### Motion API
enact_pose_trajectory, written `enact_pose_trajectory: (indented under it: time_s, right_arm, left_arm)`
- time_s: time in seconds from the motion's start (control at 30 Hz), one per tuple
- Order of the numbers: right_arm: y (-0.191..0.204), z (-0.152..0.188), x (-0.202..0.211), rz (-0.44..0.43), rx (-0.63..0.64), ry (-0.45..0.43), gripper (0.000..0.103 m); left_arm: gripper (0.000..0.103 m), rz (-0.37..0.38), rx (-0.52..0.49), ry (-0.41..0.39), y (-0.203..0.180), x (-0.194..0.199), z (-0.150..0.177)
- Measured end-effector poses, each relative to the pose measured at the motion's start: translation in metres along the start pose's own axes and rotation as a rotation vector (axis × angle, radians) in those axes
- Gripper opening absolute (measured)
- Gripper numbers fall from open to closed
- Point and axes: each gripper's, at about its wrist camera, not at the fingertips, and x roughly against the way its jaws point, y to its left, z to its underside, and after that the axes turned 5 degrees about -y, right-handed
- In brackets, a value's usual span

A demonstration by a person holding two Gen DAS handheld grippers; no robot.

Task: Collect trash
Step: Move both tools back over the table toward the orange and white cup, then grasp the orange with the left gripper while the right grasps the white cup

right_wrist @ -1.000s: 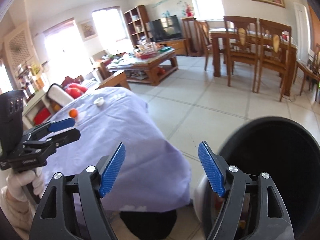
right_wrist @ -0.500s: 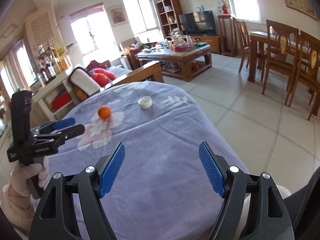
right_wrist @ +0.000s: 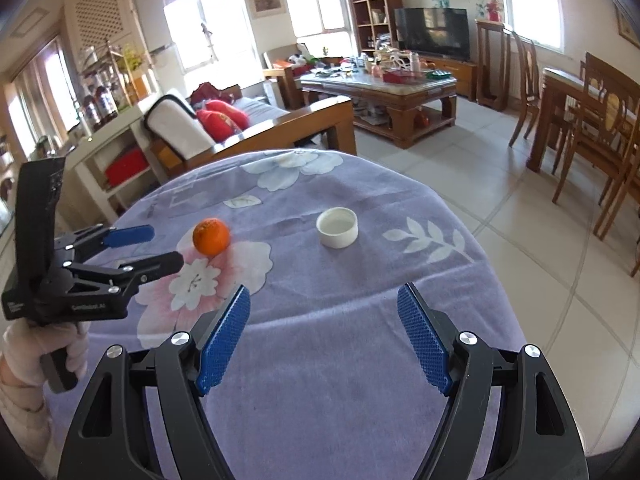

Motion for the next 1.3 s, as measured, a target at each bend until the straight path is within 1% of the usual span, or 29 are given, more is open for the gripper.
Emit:
enact_pose_trajectory:
  time_s: [0.17,0.27,0.33,0.37,0.43,0.47,0.63,0.67,0.7,0.73,0.8,0.9,0.97,1.17,1.3]
  right_arm:
    - [0.003,-0.013,-0.031,-0.002,0.026,0.023,0.076]
    - [0.005,-0.020,-0.049,0.012,0.054,0.045,0.076]
    - [0.005,-0.023,-0.060,0.021,0.066,0.062,0.076]
    - [0.004,-0.025,-0.065,0.024,0.069,0.069,0.076]
    - [0.002,-0.027,-0.073,0.026,0.073,0.080,0.076]
    - [0.002,-0.027,-0.077,0.026,0.076,0.085,0.076]
    - [0.000,-0.034,-0.100,0.029,0.082,0.113,0.075]
    - [0.001,-0.034,-0.102,0.028,0.084,0.119,0.068]
    - [0.001,-0.035,-0.106,0.026,0.084,0.127,0.065]
    - [0.001,-0.035,-0.108,0.026,0.086,0.127,0.062]
    - [0.002,-0.035,-0.110,0.032,0.094,0.122,0.061]
    - [0.003,-0.036,-0.112,0.047,0.103,0.119,0.051]
    - [0.002,-0.037,-0.113,0.055,0.109,0.118,0.037]
    - [-0.004,-0.036,-0.107,0.043,0.072,0.113,0.037]
    - [-0.006,-0.032,-0.090,0.034,0.052,0.092,0.037]
  left_arm:
    - [0.083,0.013,0.014,0.027,0.005,-0.013,-0.005]
    - [0.082,0.026,0.006,0.037,0.004,-0.018,-0.004]
    - [0.074,0.032,0.002,0.046,0.003,-0.021,-0.004]
    - [0.072,0.035,0.006,0.051,0.003,-0.023,-0.004]
    - [0.064,0.050,0.025,0.061,0.006,-0.027,-0.004]
    - [0.062,0.060,0.035,0.065,0.007,-0.028,-0.004]
    - [0.050,0.060,0.028,0.048,0.008,-0.028,-0.003]
    - [0.049,0.069,0.032,0.045,0.009,-0.027,-0.003]
    - [0.047,0.076,0.037,0.043,0.009,-0.027,-0.003]
    - [0.045,0.083,0.041,0.042,0.010,-0.026,-0.002]
    - [0.042,0.093,0.045,0.042,0.009,-0.026,-0.004]
    - [0.039,0.102,0.045,0.041,0.008,-0.026,-0.004]
    - [0.039,0.104,0.048,0.040,0.009,-0.025,-0.004]
    - [0.039,0.110,0.067,0.038,0.012,-0.023,-0.003]
    - [0.039,0.099,0.069,0.028,0.016,-0.019,-0.001]
